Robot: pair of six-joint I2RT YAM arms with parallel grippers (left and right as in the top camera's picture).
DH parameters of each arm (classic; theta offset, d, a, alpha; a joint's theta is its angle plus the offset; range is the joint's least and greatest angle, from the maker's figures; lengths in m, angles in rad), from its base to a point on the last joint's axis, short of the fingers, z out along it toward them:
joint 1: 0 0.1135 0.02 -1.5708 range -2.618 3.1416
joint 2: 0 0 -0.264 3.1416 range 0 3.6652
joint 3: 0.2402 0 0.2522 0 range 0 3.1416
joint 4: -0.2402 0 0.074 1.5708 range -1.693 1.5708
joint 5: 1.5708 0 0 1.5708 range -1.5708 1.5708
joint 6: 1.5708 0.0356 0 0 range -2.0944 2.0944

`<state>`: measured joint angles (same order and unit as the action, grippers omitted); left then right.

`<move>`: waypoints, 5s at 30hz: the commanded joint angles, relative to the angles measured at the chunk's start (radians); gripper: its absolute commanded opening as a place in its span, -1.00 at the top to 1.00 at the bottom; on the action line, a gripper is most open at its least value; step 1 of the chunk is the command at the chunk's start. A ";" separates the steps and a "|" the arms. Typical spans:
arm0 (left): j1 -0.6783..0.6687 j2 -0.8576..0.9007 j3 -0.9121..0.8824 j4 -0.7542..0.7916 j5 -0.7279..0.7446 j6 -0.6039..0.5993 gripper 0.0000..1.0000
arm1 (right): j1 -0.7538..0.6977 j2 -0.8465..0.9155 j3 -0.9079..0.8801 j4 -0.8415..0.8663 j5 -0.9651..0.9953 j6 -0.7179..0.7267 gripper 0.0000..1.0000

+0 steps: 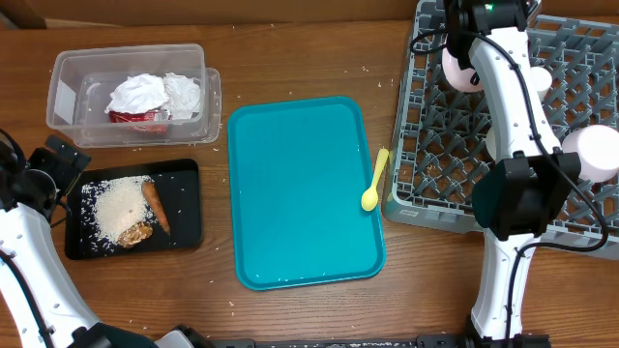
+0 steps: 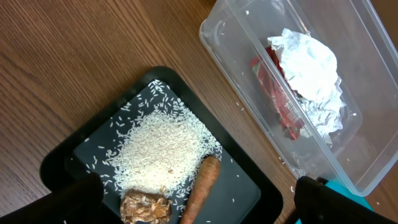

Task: Sort waste into correct bins and load items into the dishwasher
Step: 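Carry the plate right and lower it upright into the rack's back, then release the plate standing in the rack and raise the right gripper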

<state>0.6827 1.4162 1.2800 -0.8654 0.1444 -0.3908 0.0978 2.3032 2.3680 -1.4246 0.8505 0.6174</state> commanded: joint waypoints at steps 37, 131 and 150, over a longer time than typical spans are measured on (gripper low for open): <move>0.002 0.003 0.005 0.002 -0.006 -0.010 -1.00 | 0.005 -0.029 0.084 0.168 -0.505 -0.220 -0.37; 0.002 0.003 0.005 0.002 -0.006 -0.010 -1.00 | -0.053 -0.029 0.111 0.138 0.151 -0.264 0.92; 0.002 0.003 0.005 0.002 -0.006 -0.010 -0.99 | -0.076 -0.003 0.097 0.262 0.046 -0.518 0.92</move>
<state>0.6827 1.4162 1.2800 -0.8654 0.1444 -0.3908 0.0242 2.3268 2.4592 -1.1816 0.8932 0.1452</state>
